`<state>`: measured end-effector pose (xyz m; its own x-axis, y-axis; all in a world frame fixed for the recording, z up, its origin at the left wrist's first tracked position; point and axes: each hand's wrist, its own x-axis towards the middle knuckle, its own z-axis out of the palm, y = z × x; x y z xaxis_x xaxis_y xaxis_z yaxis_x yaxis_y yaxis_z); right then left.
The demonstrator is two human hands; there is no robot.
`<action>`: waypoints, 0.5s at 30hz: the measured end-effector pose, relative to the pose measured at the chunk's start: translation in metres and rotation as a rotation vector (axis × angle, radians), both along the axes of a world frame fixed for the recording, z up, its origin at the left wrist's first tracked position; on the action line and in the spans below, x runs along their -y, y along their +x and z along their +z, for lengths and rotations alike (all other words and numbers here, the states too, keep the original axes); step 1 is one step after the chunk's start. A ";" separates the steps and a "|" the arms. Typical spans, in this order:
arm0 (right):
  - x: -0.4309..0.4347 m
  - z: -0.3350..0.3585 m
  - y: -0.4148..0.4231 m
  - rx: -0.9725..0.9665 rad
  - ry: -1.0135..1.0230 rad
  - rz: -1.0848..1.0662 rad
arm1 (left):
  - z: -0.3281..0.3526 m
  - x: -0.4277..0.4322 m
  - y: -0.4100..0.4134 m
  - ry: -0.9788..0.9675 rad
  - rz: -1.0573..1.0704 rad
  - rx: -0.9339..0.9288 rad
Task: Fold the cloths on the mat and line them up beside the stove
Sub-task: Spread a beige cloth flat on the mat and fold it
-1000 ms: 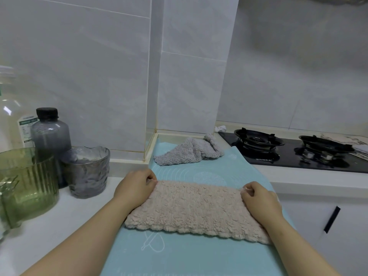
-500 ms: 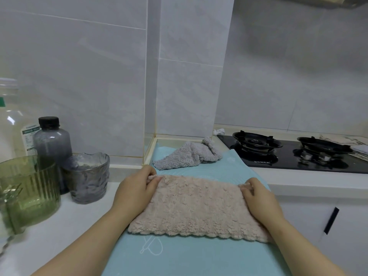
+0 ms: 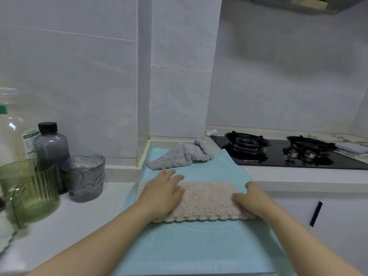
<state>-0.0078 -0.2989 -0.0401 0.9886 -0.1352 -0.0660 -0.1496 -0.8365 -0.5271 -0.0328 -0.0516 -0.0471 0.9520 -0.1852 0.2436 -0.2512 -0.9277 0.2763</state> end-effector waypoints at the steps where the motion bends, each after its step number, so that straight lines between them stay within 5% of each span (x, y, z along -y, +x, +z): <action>1: -0.001 0.001 -0.004 -0.024 -0.024 0.001 | -0.005 0.007 -0.005 0.048 -0.010 -0.142; 4: -0.001 -0.007 -0.010 -0.029 -0.111 0.001 | -0.021 0.015 -0.011 0.218 0.031 -0.305; 11: 0.003 -0.016 -0.016 0.024 0.049 -0.044 | -0.021 0.018 -0.022 0.260 -0.041 -0.136; 15: 0.000 -0.011 -0.020 0.050 0.145 -0.064 | -0.020 0.018 -0.026 0.276 -0.141 -0.234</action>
<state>-0.0278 -0.2986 -0.0507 0.9809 -0.1905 -0.0399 -0.1703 -0.7411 -0.6495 -0.0589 -0.0693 -0.0673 0.9366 -0.3463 -0.0542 -0.3411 -0.9361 0.0856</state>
